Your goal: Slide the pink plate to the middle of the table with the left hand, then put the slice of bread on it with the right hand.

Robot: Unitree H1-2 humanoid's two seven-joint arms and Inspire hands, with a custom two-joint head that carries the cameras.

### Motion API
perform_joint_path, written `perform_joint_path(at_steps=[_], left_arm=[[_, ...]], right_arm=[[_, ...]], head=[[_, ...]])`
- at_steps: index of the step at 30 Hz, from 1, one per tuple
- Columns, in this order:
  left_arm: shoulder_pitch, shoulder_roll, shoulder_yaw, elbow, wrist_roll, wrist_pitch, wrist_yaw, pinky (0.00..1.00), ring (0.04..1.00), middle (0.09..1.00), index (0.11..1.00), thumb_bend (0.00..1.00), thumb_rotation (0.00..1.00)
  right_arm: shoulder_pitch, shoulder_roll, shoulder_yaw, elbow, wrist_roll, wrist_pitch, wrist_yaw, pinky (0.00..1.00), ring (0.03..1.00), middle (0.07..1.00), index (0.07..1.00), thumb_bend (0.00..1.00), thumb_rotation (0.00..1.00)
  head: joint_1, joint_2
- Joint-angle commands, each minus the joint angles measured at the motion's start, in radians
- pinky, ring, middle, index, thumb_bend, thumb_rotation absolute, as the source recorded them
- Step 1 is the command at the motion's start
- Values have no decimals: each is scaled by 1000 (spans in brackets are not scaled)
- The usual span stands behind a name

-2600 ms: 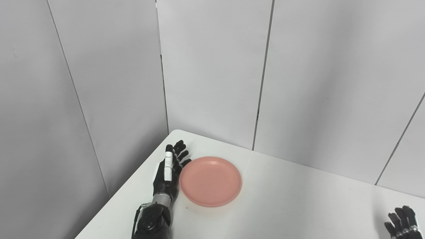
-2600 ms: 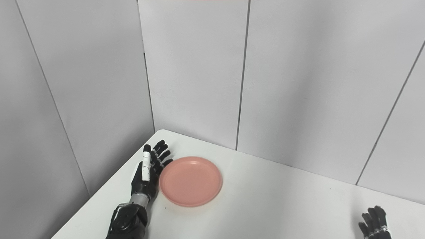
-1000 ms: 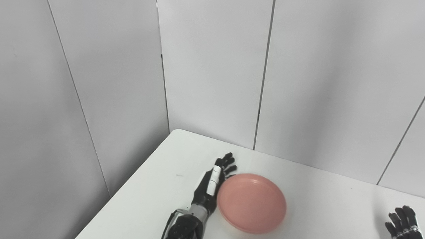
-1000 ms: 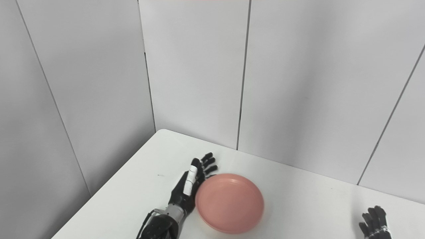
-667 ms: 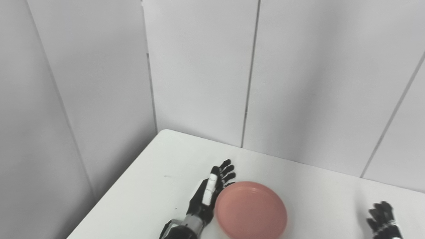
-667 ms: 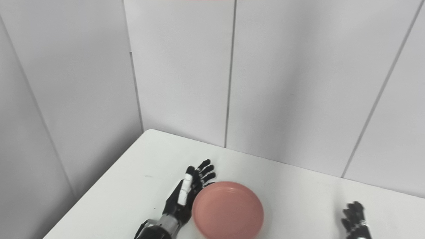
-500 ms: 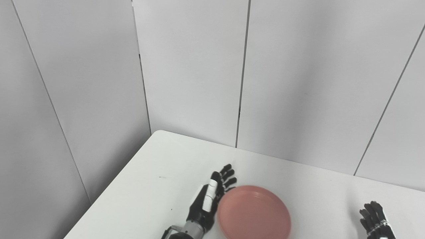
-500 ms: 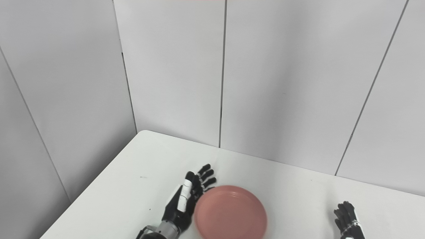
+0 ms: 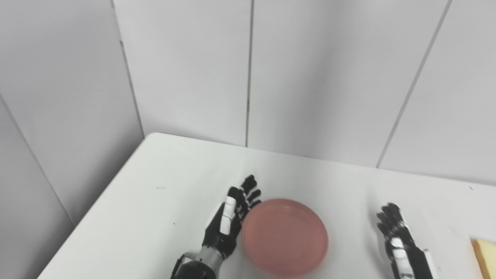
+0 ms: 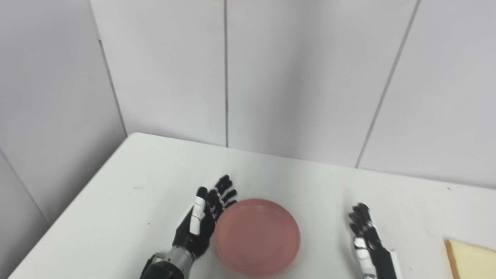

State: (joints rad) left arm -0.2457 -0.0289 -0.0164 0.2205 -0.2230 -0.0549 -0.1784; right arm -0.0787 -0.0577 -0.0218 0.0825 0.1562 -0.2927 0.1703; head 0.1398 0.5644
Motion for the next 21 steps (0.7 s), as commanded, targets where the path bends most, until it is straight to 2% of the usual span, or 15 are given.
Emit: perform_joint_path(at_steps=[1,8,15,21], left_arm=[[20,-15,-8,-20,-12,28,-9,961,967,990,938,864,976],[49,-29,-18,-71,-9,41,-4,972,966,982,928,870,958],[76,-34,-28,-114,-24,61,-17,969,964,988,932,844,951],[86,-24,-42,-113,-39,68,-42,997,991,999,938,848,942]], right_arm=[[26,20,7,1,-4,7,-12,971,938,944,937,692,803],[27,57,14,-47,-12,49,-50,949,912,917,903,718,750],[25,92,21,-71,-36,69,-84,938,892,894,880,719,737],[22,104,28,-74,-48,69,-99,939,888,893,882,693,735]], head=[[-2,3],[-81,64],[-141,86],[-170,84]])
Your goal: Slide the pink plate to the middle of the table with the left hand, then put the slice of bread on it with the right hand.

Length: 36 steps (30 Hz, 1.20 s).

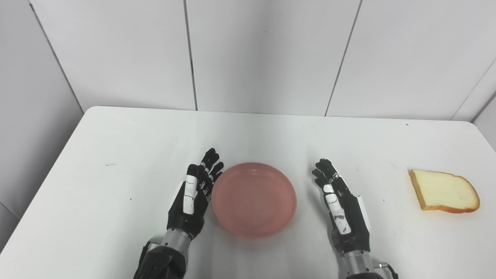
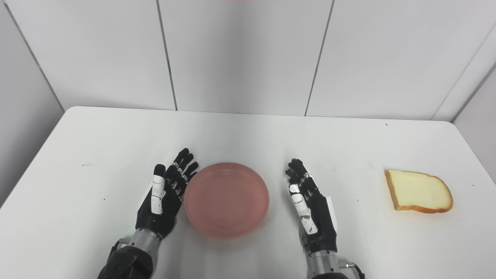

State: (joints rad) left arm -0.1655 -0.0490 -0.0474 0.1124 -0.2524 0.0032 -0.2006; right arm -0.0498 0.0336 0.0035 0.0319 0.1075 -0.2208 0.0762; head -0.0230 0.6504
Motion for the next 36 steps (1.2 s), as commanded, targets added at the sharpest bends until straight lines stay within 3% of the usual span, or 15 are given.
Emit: perform_joint_path(at_steps=[1,9,13,16,21,23,25,27,31,36], left_arm=[[8,-3,-12,-4,-8,8,-22,996,990,1000,934,841,943],[19,3,-22,16,-9,-16,-44,998,991,1000,949,803,948],[12,11,-25,46,-1,-46,-57,990,987,998,948,799,959],[9,10,-21,57,-2,-49,-56,975,973,992,946,804,950],[1,6,-13,84,-9,-68,-56,998,998,999,953,798,959],[-2,1,-5,91,-13,-75,-51,1000,997,1000,949,790,951],[-5,0,0,96,-12,-78,-49,1000,996,1000,950,794,949],[-8,2,3,103,-11,-83,-53,1000,994,1000,955,793,953],[-11,6,5,118,0,-104,-53,1000,994,1000,962,782,969],[-18,17,11,133,12,-119,-50,1000,988,1000,974,782,981]], right_arm=[[-8,16,3,-23,3,-2,-8,937,883,887,875,699,717],[-25,18,6,-15,-31,-31,-32,916,876,884,881,689,726],[-45,-23,14,-41,-26,15,-3,976,930,936,942,674,806],[-68,-60,2,-56,-20,54,7,998,962,959,969,686,802],[-136,-191,-43,-113,-45,184,22,1000,979,956,964,784,746],[-159,-251,-63,-130,-34,219,42,1000,967,937,947,781,662],[-176,-301,-87,-128,-15,220,62,1000,958,932,944,763,629],[-187,-354,-110,-131,-8,221,79,912,920,909,919,779,562],[-191,-471,-146,-131,-46,199,103,887,905,897,909,846,558],[-158,-588,-210,-151,-16,219,145,915,919,895,899,899,441]], head=[[-8,-2],[-57,-15],[-75,-19],[-80,-22],[-103,-47],[-106,-51],[-113,-61],[-119,-67],[-124,-83],[-123,-105]])
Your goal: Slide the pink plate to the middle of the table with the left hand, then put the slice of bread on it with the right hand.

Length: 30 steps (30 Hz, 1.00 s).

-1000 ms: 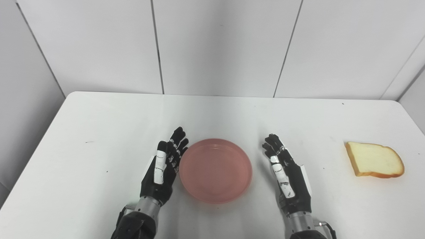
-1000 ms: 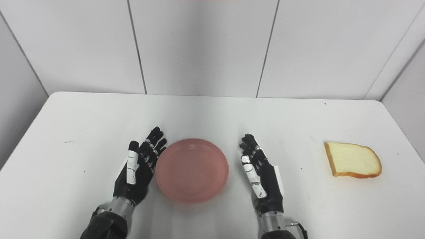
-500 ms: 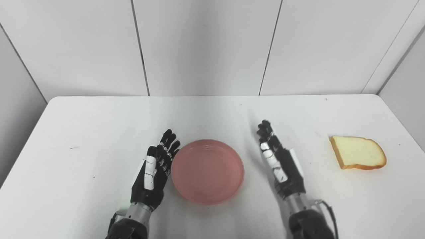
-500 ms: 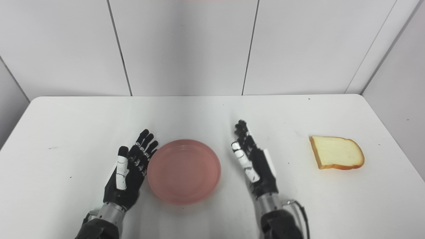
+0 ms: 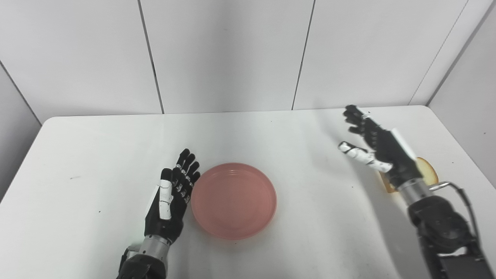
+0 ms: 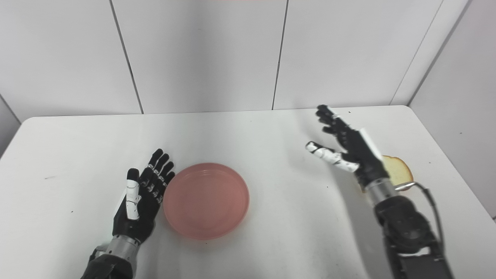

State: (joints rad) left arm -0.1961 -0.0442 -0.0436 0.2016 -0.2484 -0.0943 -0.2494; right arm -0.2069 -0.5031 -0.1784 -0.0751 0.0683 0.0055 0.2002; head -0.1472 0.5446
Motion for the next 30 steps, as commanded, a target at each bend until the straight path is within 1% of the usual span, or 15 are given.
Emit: perform_joint_path(at_steps=[1,4,6,7,8,9,12,14,16,17,18,22,23,26,30], left_arm=[[10,14,9,46,9,-21,0,1000,987,1000,976,782,982],[1,22,15,69,8,-37,-10,1000,993,1000,981,769,985],[-2,29,16,75,13,-44,-13,1000,999,1000,990,755,997],[-3,32,16,76,16,-44,-12,1000,1000,1000,991,755,999],[-5,35,18,78,12,-40,-13,1000,1000,1000,990,755,1000],[-6,38,19,80,8,-36,-15,1000,1000,1000,989,757,1000],[-12,49,23,87,4,-38,-21,1000,1000,1000,985,765,1000],[-14,55,23,90,4,-38,-23,1000,1000,1000,979,768,1000],[-17,62,24,93,0,-35,-28,1000,1000,1000,979,777,998],[-18,66,24,95,-3,-34,-31,1000,1000,1000,984,763,1000],[-18,70,24,97,-3,-34,-34,1000,1000,1000,986,759,1000],[-15,77,31,97,-14,-25,-42,1000,1000,1000,984,754,1000],[-16,80,33,98,-17,-24,-45,1000,1000,1000,982,753,1000],[-18,90,36,111,-19,-34,-50,1000,1000,1000,982,765,1000],[-20,102,40,120,-34,-33,-67,1000,1000,1000,980,799,990]], right_arm=[[7,-70,-39,-53,32,4,30,927,924,898,898,891,386],[39,-125,-64,-99,13,70,36,897,890,888,874,920,352],[64,-151,-81,-144,7,138,33,765,779,895,863,984,320],[74,-162,-90,-164,5,167,31,551,574,905,864,993,271],[84,-180,-98,-181,5,196,38,479,522,918,867,999,235],[91,-192,-103,-192,4,217,43,619,676,933,870,1000,219],[102,-220,-109,-223,2,303,54,633,698,924,883,1000,204],[112,-232,-115,-235,-15,331,52,792,838,919,883,1000,210],[121,-241,-115,-243,-47,347,44,653,645,887,887,1000,191],[125,-244,-114,-248,-63,358,41,706,772,913,888,1000,208],[130,-250,-113,-251,-78,369,41,718,804,915,892,1000,215],[139,-249,-120,-266,-121,426,36,737,856,887,915,1000,182],[139,-245,-121,-268,-125,429,37,774,789,791,928,978,145],[148,-243,-110,-276,-179,436,22,938,960,948,934,974,127],[156,-233,-109,-260,-224,370,-2,997,998,998,937,998,215]], head=[[0,-2],[-22,-21],[-38,-27],[-38,-27],[-57,-33],[-57,-33],[-87,-37],[-106,-43],[-120,-48],[-120,-48],[-132,-54],[-170,-62],[-197,-62],[-224,-65],[-259,-71]])
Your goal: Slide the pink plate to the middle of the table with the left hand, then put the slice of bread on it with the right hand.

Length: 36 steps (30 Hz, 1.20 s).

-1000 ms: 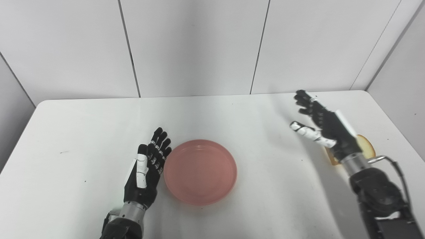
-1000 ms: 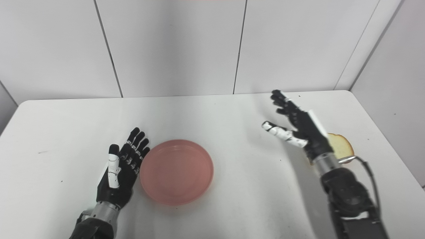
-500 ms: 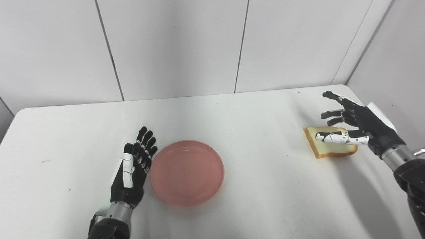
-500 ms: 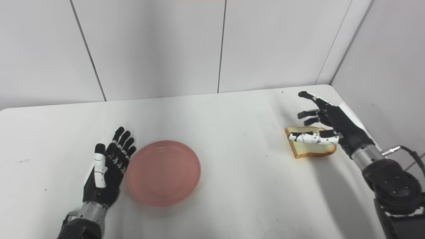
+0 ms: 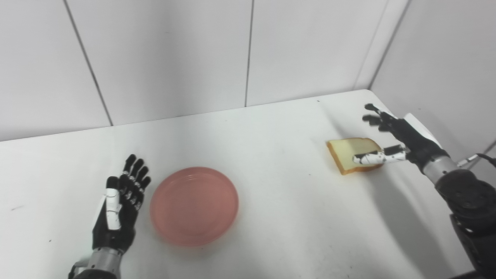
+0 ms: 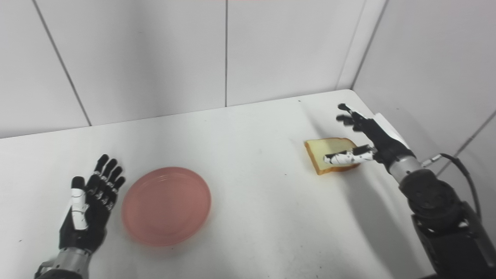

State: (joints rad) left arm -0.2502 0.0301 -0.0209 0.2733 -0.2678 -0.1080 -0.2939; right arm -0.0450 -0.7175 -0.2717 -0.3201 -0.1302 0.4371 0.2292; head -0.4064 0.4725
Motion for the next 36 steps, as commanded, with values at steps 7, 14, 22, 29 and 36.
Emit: perform_joint_path(at_steps=[7,14,22,29,36], left_arm=[[29,41,32,70,-45,-13,-56,1000,1000,1000,965,828,966],[21,41,42,95,-52,-26,-65,1000,990,1000,951,829,940],[21,49,43,101,-45,-39,-83,1000,987,1000,962,828,962],[22,44,47,112,-53,-55,-98,1000,987,1000,958,832,946],[28,44,43,116,-51,-65,-103,1000,983,994,956,818,946]], right_arm=[[-23,-23,44,-11,-122,-35,-27,1000,1000,1000,975,1000,237],[-67,-20,122,1,-258,15,-25,1000,1000,1000,982,993,89],[-121,-50,216,48,-370,11,21,1000,1000,985,994,993,104],[-241,-159,333,128,-502,27,195,1000,1000,1000,1000,1000,237],[-321,-230,405,249,-544,-15,276,1000,1000,1000,1000,1000,259]], head=[[-58,-7],[-80,-10],[-100,-8],[-99,-10],[-88,-8]])
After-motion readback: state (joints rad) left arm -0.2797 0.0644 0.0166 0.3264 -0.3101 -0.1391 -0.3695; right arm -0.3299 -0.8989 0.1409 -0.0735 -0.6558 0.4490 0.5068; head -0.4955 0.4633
